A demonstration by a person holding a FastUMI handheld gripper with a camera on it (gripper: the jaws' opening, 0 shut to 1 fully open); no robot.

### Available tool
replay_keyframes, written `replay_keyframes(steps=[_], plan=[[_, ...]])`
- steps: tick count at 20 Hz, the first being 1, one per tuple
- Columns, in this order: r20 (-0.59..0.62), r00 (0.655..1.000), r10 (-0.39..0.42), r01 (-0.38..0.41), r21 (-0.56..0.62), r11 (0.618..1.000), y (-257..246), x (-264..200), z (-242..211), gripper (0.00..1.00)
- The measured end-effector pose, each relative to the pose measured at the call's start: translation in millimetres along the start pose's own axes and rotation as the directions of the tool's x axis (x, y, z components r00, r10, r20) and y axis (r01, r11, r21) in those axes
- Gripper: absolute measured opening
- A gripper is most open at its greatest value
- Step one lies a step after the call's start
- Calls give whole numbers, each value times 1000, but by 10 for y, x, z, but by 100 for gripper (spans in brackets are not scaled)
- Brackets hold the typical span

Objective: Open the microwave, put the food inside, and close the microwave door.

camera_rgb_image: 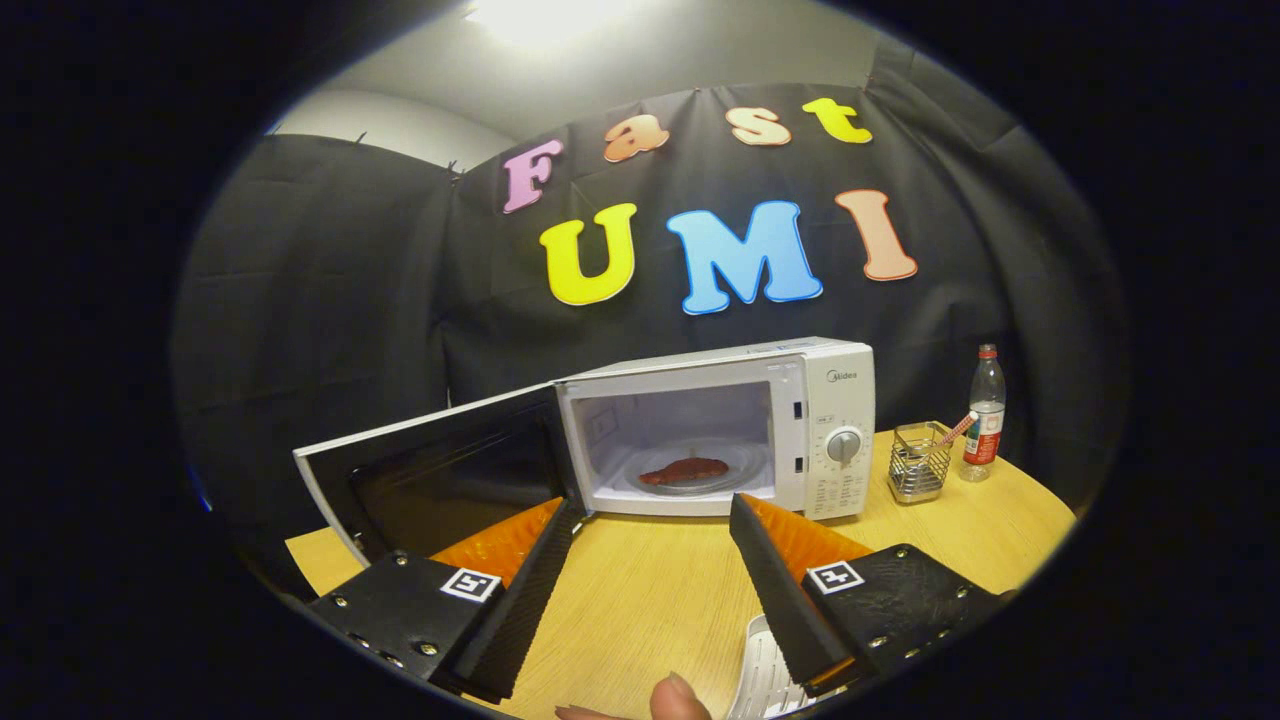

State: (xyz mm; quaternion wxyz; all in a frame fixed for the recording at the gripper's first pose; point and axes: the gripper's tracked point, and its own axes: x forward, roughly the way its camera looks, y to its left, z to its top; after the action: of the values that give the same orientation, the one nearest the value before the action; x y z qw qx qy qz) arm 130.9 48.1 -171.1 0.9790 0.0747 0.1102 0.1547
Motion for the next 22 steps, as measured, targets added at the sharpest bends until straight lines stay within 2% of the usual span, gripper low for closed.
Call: replay_keyframes(steps=[3,9,13,16,18,19,20,21,22], plan=[[19,998,60,-59,-32,998,309,-149,-72,96],[24,996,87,-84,-104,991,617,-337,-220,96],[23,976,215,-209,-162,964,1179,-476,-304,93],[52,962,267,-250,-217,944,1527,-603,-278,86],[51,944,326,-306,-234,923,1798,-647,-314,66],[47,937,346,-327,-231,917,1910,-656,-352,59],[36,929,368,-352,-218,910,2009,-654,-381,47],[23,924,382,-370,-195,908,2110,-589,-437,42],[9,922,387,-380,-168,910,2194,-552,-442,29]])
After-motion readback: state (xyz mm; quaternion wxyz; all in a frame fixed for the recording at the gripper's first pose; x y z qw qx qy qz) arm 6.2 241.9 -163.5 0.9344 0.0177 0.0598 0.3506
